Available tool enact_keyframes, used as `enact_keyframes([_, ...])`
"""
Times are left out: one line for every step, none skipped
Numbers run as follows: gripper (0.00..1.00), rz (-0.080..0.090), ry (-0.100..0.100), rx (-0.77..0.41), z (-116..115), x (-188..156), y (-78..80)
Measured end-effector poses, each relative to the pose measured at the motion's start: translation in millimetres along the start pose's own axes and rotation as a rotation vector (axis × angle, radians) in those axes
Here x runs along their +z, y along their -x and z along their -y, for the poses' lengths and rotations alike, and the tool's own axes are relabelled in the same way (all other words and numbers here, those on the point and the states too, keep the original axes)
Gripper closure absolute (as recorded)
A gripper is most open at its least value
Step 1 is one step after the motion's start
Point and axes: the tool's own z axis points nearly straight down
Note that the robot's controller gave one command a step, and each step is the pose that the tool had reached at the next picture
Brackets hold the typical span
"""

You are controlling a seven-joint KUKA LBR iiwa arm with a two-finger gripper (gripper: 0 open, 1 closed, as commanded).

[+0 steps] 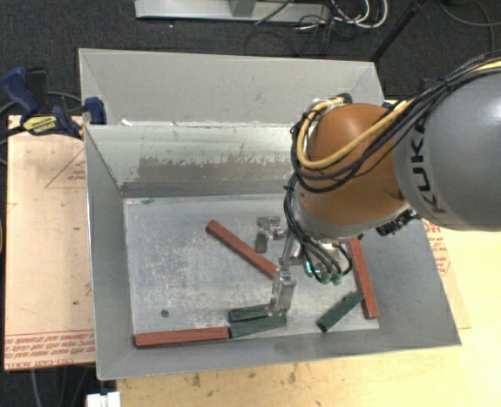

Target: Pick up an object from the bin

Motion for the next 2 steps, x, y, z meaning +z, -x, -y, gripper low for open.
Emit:
enact_keyframes([0.00, 0.012, 0.002, 0.054, 4.9, 125.1, -11.6])
enact_keyframes([1.00, 0.008, 0.001, 0.055, 4.8, 122.8, -12.3])
